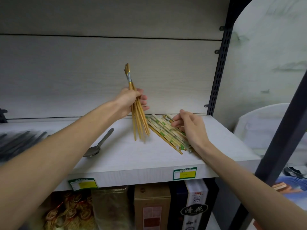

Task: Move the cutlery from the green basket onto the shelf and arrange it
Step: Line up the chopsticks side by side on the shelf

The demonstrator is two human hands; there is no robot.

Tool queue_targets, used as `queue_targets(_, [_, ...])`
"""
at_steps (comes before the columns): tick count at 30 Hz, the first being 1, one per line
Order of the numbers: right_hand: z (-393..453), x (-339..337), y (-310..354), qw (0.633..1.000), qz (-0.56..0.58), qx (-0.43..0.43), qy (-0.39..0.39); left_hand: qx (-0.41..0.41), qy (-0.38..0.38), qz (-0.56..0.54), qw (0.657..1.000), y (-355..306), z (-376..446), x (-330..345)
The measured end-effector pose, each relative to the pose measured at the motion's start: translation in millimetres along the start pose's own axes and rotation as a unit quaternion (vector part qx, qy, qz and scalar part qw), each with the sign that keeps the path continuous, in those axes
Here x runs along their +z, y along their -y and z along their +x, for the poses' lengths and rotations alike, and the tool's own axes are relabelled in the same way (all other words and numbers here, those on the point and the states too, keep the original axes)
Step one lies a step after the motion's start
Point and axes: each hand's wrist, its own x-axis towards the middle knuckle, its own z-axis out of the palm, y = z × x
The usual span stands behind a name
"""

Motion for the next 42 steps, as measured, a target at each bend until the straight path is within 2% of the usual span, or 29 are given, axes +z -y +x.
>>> queue_targets(3, [-4.7,2.3,-5.0,0.981,-0.162,-0.07,0.081,-0.057,0.007,0.031,0.998,18.9,-1.0,-0.7])
queue_targets(5, [-6.6,6.0,-6.2,0.928,-0.315,-0.136,0.142,-0.085,-0.004,0.019,0.996,35.5,0.2,-1.8])
queue_targets(7, [-8.2,9.8,-6.0,0.88,-0.404,-0.182,0.171,-0.098,-0.031,0.0,0.995,52.8,2.6,-2.5])
queue_targets(10, [-9.4,11.6,-3.0,0.864,-0.436,-0.195,0.158,-0.118,-0.065,-0.031,0.99,73.9,3.7,-2.2])
queue_targets(14, [-11.6,11.9,-3.7,0.866,-0.447,-0.168,0.145,-0.107,-0.094,-0.001,0.99,87.2,6.7,-1.3])
queue_targets(17, [-13.3,10.2,-4.1,0.872,-0.442,-0.162,0.134,-0.096,-0.112,0.039,0.988,91.8,8.7,-1.6])
queue_targets(21, [-12.8,7.7,-3.8,0.885,-0.415,-0.15,0.148,-0.057,-0.144,0.164,0.974,96.8,4.8,2.5])
queue_targets(25, [-12.3,9.2,-6.8,0.879,-0.423,-0.158,0.152,-0.026,-0.133,0.233,0.963,97.4,-3.0,10.7])
queue_targets(32, [-14.5,9.0,-4.4,0.863,-0.455,-0.166,0.144,0.017,-0.106,0.269,0.957,97.5,-13.2,7.6])
queue_targets(34, [-14.9,9.5,-3.4,0.861,-0.463,-0.163,0.137,0.029,-0.06,0.357,0.932,102.3,-14.2,4.7])
queue_targets(36, [-14.5,9.6,-2.8,0.858,-0.47,-0.161,0.129,0.042,-0.012,0.476,0.879,109.3,-12.1,3.8])
queue_targets(38, [-14.5,10.1,-2.7,0.846,-0.492,-0.161,0.128,0.058,0.003,0.545,0.836,114.7,-13.2,7.2])
queue_targets(40, [-14.2,11.2,-3.6,0.836,-0.509,-0.158,0.132,0.07,0.002,0.579,0.812,118.1,-12.9,10.6])
queue_targets(42, [-13.7,12.2,-4.1,0.835,-0.51,-0.151,0.141,0.063,0.004,0.592,0.804,118.7,-14.2,13.0])
